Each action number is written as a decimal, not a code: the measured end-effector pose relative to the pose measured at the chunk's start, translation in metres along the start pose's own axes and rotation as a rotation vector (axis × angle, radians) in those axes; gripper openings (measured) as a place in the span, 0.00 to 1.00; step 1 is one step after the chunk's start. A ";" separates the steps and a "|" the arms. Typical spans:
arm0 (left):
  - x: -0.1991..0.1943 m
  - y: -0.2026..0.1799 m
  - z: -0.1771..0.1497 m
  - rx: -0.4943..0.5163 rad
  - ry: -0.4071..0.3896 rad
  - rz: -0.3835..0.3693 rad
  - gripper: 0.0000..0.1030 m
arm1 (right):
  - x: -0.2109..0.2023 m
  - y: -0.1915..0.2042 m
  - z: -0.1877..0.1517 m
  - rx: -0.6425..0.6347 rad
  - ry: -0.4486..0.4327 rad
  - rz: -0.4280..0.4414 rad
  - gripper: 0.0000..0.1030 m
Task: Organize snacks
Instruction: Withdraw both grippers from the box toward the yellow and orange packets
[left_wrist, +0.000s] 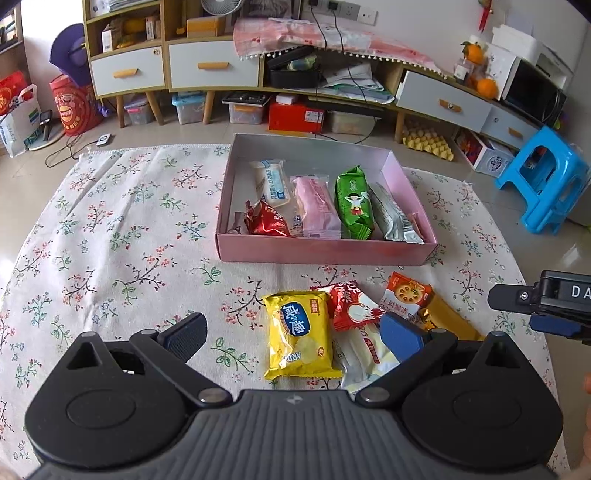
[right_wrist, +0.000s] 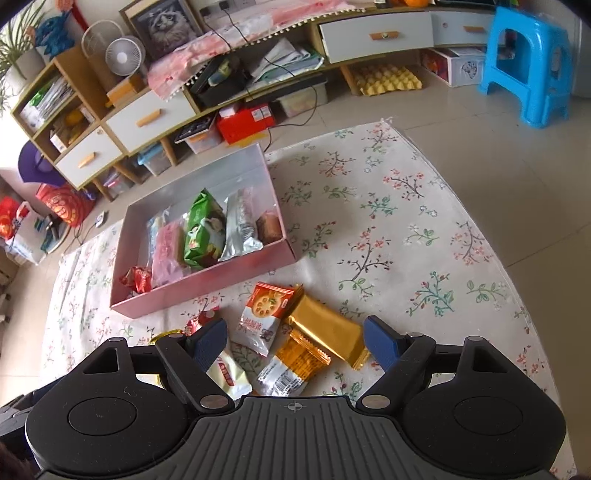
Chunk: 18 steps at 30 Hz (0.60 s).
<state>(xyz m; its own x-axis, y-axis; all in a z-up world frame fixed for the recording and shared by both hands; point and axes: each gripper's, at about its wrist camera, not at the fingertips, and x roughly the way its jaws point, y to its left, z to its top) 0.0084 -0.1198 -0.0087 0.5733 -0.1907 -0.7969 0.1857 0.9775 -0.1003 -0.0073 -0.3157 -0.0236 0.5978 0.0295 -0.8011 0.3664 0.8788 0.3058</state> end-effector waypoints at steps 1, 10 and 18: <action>0.000 0.000 0.000 -0.002 0.001 -0.002 0.97 | 0.000 0.000 0.000 0.000 0.001 -0.001 0.80; 0.002 0.001 -0.001 -0.009 0.015 -0.023 0.96 | -0.001 0.002 0.000 -0.003 0.003 0.004 0.80; 0.002 0.001 0.000 -0.014 0.020 -0.037 0.94 | 0.000 0.002 -0.001 -0.004 0.007 0.004 0.80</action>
<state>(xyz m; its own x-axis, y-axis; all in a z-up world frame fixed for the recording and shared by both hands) 0.0097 -0.1187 -0.0107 0.5504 -0.2247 -0.8041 0.1954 0.9710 -0.1376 -0.0071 -0.3133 -0.0237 0.5943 0.0363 -0.8035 0.3609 0.8807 0.3067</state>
